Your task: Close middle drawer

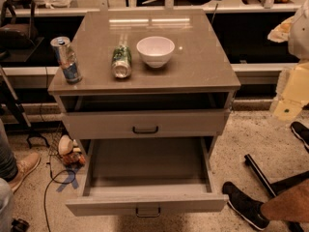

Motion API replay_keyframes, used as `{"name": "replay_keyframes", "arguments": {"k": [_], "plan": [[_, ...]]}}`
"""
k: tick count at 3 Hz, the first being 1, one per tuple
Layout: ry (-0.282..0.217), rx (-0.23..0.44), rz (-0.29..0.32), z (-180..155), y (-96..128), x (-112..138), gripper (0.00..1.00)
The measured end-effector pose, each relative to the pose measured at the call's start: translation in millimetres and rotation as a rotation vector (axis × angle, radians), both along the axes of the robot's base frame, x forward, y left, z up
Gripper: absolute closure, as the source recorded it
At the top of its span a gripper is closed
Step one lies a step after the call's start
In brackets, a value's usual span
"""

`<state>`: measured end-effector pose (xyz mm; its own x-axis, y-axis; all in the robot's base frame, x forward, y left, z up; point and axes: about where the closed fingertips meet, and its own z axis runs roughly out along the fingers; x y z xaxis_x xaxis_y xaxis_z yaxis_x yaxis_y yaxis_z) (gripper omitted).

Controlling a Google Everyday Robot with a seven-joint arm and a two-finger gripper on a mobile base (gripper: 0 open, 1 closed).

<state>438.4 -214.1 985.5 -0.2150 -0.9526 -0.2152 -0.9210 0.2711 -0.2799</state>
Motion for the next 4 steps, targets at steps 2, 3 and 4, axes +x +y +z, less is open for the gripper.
{"name": "replay_keyframes", "arguments": {"k": [2,3,4], "plan": [[0.025,-0.011,-0.025,-13.1,-4.5,2.0,0.00],[0.132,0.020,-0.088,-72.6,-6.5,5.4,0.00],[0.345,0.053,-0.181,-196.5,3.4,-5.6,0.00]]}}
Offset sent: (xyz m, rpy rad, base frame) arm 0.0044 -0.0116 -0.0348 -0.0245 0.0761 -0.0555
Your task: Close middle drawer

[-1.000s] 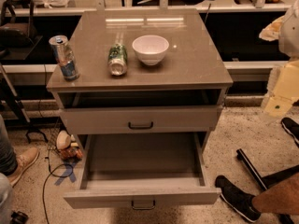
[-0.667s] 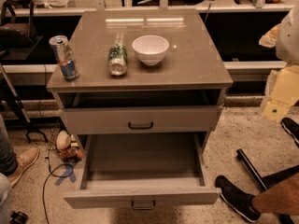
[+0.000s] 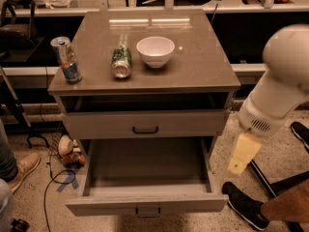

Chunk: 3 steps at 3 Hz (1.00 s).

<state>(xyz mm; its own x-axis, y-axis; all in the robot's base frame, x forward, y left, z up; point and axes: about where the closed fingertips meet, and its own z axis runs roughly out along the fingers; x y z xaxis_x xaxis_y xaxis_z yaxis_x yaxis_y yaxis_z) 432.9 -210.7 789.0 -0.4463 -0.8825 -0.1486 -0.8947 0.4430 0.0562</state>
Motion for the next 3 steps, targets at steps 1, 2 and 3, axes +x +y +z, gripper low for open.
{"name": "replay_keyframes", "arguments": {"k": [1,2,3], "plan": [[0.122,0.017,-0.058,-70.8,11.2,-15.7,0.00],[0.122,0.017,-0.058,-70.8,11.2,-15.7,0.00],[0.206,0.038,-0.082,-122.5,21.1,-26.8,0.18]]}}
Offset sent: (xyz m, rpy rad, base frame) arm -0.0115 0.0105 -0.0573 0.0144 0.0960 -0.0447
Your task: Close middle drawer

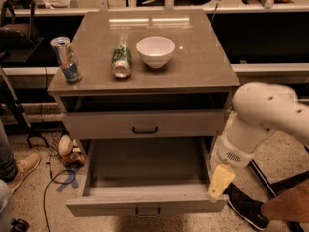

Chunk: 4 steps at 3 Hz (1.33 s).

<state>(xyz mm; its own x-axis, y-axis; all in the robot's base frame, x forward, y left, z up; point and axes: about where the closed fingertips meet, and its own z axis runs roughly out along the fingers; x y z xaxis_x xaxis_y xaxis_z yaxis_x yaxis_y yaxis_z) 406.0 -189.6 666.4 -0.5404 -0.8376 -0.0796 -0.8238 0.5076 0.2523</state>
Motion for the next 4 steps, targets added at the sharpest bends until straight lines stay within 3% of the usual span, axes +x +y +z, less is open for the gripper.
{"name": "replay_keyframes", "arguments": {"k": [1,2,3,4], "plan": [[0.124,0.011,-0.096,-95.0,12.0,-19.1,0.49],[0.177,0.031,-0.155,-142.3,16.1,-27.4,0.72],[0.205,0.036,-0.211,-191.9,17.4,-35.1,0.95],[0.185,0.037,-0.269,-246.5,23.0,-32.8,1.00]]}}
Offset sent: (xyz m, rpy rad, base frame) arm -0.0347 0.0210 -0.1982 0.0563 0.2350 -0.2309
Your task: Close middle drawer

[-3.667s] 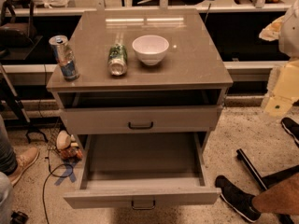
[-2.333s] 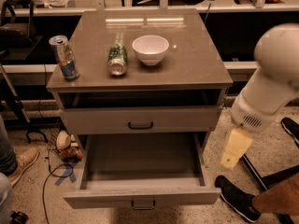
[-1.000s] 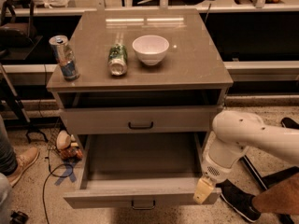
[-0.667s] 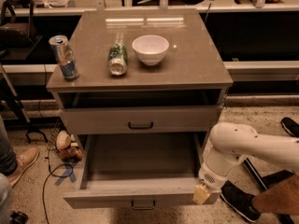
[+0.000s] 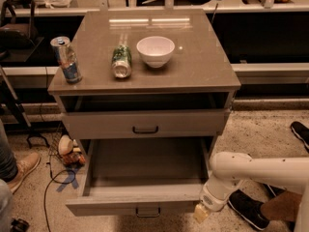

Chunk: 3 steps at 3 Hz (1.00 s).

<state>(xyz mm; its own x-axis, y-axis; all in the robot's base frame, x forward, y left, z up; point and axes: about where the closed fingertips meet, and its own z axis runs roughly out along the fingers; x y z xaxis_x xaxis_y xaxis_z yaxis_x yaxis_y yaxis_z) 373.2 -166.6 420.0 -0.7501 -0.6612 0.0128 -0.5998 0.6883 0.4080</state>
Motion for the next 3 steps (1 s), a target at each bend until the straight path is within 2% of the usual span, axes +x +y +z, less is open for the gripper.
{"name": "replay_keyframes", "arguments": {"k": [1,2,3], "plan": [[-0.035,0.003,-0.040,-21.7,5.1,9.5,1.00],[-0.108,0.030,-0.061,-26.2,19.8,38.1,1.00],[-0.108,0.030,-0.061,-26.2,19.8,38.1,1.00]]}}
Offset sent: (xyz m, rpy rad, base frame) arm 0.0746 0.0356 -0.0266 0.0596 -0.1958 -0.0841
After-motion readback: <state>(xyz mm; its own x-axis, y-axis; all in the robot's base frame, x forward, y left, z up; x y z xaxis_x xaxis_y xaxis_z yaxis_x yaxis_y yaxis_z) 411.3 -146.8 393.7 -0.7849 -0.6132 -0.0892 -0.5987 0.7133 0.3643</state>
